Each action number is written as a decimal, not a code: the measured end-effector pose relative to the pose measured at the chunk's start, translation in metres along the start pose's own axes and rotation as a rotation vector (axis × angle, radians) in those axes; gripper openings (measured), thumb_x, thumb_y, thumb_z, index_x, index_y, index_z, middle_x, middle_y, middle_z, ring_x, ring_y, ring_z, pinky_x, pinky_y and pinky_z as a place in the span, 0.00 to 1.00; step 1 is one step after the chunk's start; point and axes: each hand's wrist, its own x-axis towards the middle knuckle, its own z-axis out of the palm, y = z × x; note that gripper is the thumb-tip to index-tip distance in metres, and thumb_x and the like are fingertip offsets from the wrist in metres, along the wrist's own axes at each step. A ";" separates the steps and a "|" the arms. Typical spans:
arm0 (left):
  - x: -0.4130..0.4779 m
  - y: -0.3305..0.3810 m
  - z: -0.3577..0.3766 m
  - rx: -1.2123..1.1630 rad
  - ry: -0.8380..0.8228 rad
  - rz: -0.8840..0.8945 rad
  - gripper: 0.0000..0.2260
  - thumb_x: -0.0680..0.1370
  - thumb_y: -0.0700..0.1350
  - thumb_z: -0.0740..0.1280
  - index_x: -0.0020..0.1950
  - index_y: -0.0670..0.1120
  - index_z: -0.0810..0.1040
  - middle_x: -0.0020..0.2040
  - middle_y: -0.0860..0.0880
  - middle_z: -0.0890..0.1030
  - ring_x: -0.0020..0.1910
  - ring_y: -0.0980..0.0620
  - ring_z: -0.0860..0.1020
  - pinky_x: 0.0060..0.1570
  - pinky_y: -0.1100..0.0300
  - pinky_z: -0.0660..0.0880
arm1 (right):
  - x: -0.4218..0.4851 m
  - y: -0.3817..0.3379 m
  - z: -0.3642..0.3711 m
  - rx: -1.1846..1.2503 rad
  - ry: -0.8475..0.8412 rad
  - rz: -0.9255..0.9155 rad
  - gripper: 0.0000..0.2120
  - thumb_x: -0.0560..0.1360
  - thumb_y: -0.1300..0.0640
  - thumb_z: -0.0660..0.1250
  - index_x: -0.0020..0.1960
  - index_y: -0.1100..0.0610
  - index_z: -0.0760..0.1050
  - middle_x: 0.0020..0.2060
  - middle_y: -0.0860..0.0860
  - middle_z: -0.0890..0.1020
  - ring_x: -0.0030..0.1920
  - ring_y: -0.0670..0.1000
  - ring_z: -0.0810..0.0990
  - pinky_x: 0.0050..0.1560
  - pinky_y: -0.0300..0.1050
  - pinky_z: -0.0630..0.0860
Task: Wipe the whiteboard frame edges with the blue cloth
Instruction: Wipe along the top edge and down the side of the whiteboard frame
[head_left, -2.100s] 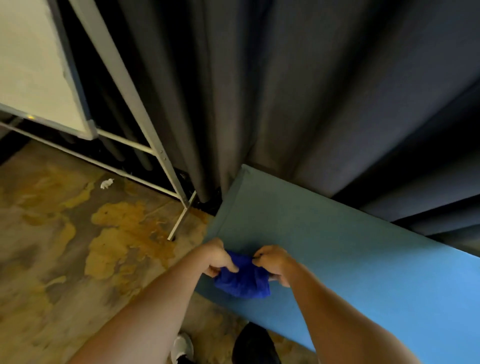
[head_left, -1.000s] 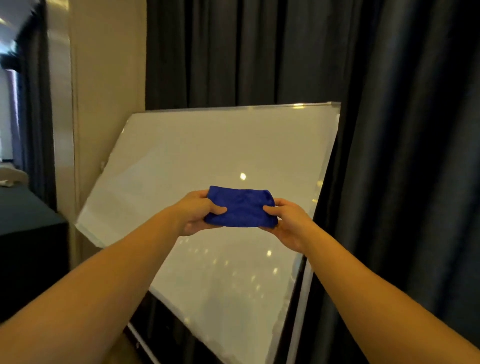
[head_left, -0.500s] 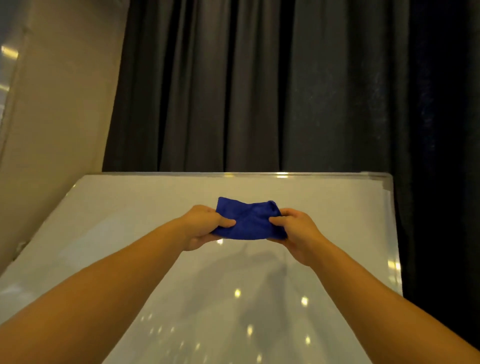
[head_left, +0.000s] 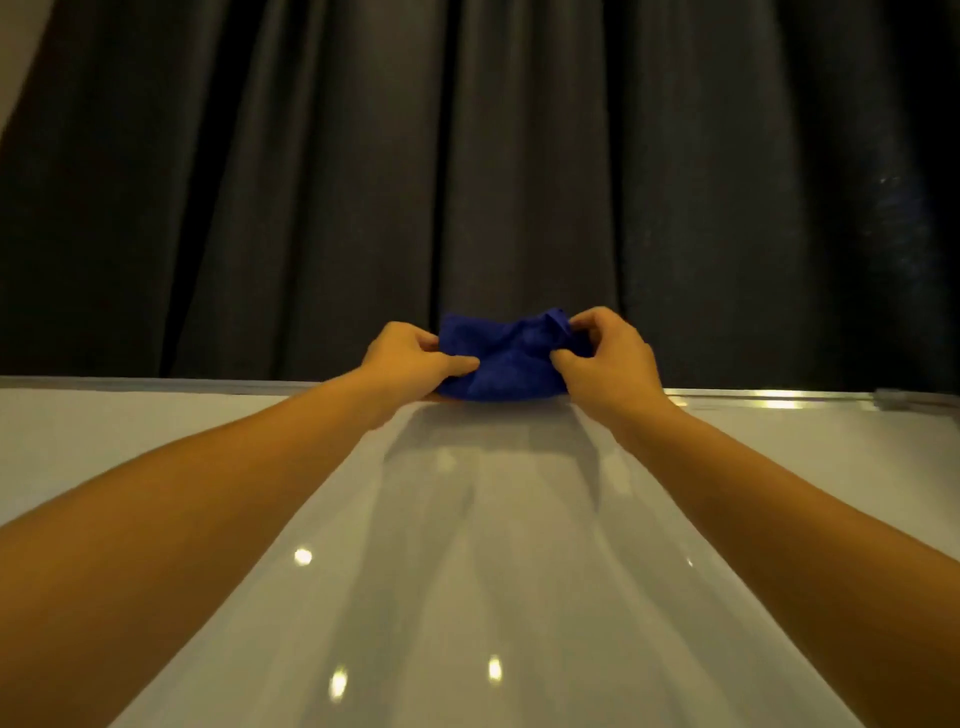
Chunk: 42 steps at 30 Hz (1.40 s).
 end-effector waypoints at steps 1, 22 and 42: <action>0.019 -0.009 -0.002 0.095 0.023 0.061 0.08 0.69 0.47 0.78 0.42 0.45 0.84 0.40 0.47 0.85 0.41 0.49 0.83 0.38 0.55 0.81 | 0.010 0.001 0.015 -0.063 0.031 -0.038 0.12 0.74 0.63 0.69 0.53 0.50 0.74 0.45 0.46 0.79 0.45 0.47 0.77 0.40 0.35 0.72; 0.017 -0.089 -0.005 0.695 0.147 0.580 0.25 0.76 0.64 0.54 0.59 0.48 0.75 0.56 0.48 0.79 0.54 0.47 0.73 0.54 0.51 0.68 | -0.028 0.040 0.071 -1.025 -0.261 -0.257 0.39 0.68 0.20 0.35 0.74 0.33 0.31 0.80 0.51 0.53 0.78 0.63 0.45 0.75 0.60 0.44; 0.015 -0.101 -0.011 0.981 0.062 0.423 0.57 0.59 0.81 0.32 0.79 0.47 0.49 0.77 0.46 0.61 0.75 0.42 0.60 0.75 0.36 0.47 | -0.002 0.011 0.102 -1.027 -0.163 -0.284 0.37 0.70 0.22 0.38 0.77 0.33 0.46 0.72 0.56 0.65 0.74 0.66 0.54 0.73 0.70 0.43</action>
